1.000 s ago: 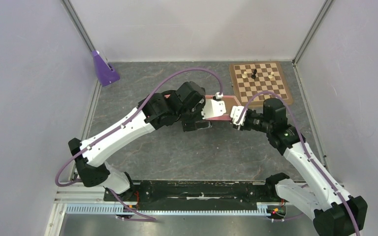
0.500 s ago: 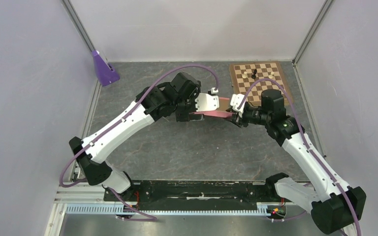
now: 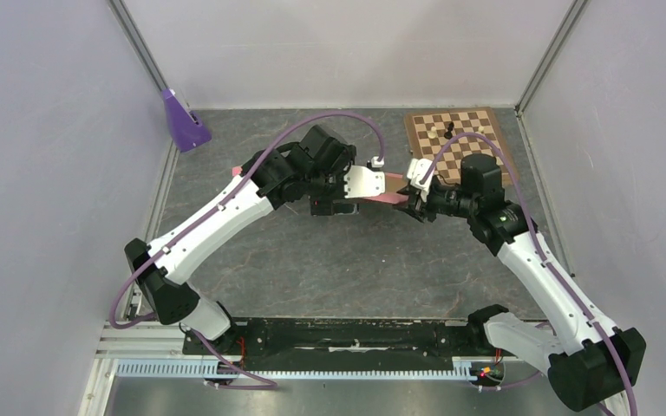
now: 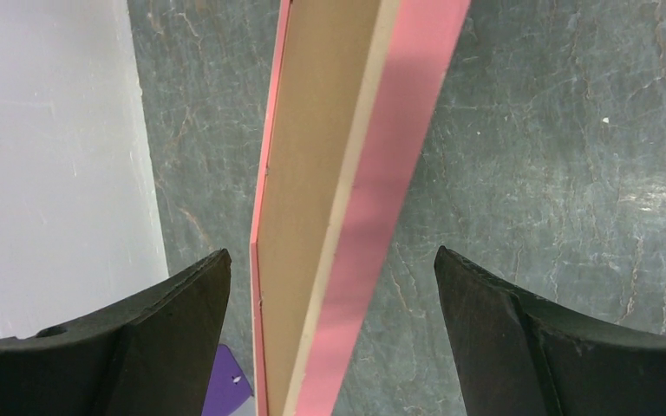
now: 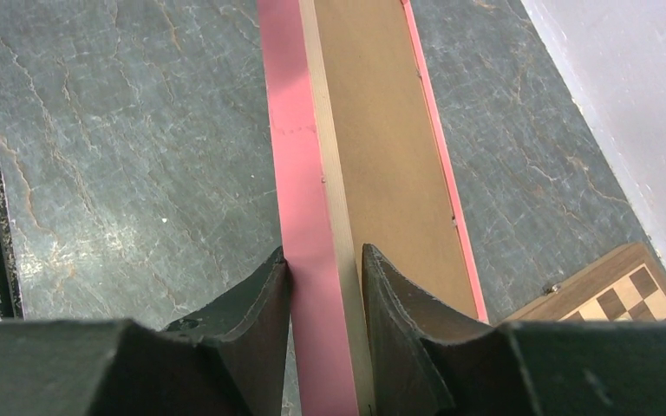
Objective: Put the photo into the frame
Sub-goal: Turn over the photo frame at the center of the board.
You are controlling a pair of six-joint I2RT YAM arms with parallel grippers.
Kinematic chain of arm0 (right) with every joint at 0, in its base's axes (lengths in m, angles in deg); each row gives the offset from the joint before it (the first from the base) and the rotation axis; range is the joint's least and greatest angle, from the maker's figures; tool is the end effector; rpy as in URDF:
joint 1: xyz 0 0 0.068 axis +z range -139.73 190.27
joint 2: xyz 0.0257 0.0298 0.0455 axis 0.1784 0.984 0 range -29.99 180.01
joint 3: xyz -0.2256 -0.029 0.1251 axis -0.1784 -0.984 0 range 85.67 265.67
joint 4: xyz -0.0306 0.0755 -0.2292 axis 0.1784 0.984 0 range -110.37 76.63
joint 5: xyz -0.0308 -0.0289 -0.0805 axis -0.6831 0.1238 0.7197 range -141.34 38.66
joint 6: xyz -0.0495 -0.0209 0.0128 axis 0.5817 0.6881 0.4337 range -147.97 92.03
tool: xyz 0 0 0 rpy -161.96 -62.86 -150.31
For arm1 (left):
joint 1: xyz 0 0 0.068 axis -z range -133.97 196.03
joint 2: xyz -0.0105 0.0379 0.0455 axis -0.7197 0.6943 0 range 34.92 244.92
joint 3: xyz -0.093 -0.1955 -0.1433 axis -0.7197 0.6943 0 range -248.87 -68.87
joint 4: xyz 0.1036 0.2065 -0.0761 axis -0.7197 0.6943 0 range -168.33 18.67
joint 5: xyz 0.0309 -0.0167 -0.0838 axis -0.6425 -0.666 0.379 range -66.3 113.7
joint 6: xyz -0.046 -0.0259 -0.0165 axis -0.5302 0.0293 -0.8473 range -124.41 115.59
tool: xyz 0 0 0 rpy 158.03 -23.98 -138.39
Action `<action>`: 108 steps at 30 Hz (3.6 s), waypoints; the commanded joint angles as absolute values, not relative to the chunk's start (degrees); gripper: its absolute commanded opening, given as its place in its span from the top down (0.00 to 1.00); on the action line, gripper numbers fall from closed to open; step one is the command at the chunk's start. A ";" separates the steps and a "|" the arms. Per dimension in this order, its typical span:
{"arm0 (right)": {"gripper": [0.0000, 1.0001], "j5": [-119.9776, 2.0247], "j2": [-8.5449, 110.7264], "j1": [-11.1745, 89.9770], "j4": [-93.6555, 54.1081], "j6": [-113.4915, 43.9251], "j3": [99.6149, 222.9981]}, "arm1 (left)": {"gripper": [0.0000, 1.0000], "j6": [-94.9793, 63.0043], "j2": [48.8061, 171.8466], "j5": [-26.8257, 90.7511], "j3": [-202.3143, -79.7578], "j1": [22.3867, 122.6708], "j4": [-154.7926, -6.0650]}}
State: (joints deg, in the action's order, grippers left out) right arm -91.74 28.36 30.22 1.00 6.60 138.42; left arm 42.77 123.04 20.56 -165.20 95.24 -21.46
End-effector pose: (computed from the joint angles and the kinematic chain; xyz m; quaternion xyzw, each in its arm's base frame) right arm 0.1894 0.0947 0.3177 -0.5269 0.6286 0.2295 0.5240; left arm 0.1976 -0.2257 0.3716 0.6907 0.6306 0.0194 0.3534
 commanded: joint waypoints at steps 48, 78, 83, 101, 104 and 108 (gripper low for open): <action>0.19 -83.34 32.30 34.93 1.87 0.75 152.30 | 0.98 49.17 121.28 12.71 -172.11 97.01 -14.42; 0.19 -91.36 27.68 32.55 15.81 4.89 161.64 | 0.98 46.10 125.85 11.65 -180.75 97.53 -2.69; 0.19 -91.69 28.11 32.89 16.69 5.26 160.82 | 0.98 46.23 127.46 10.38 -181.41 98.19 -3.24; 0.26 -76.94 28.39 39.37 16.97 10.78 154.71 | 0.98 45.80 130.24 7.44 -185.49 99.69 -3.53; 0.34 -75.67 28.62 39.87 16.17 11.31 154.13 | 0.98 45.84 129.79 8.00 -185.41 99.73 -3.36; 0.46 -75.45 29.42 40.72 15.78 11.67 153.54 | 0.98 45.68 129.31 8.99 -185.39 99.73 -2.97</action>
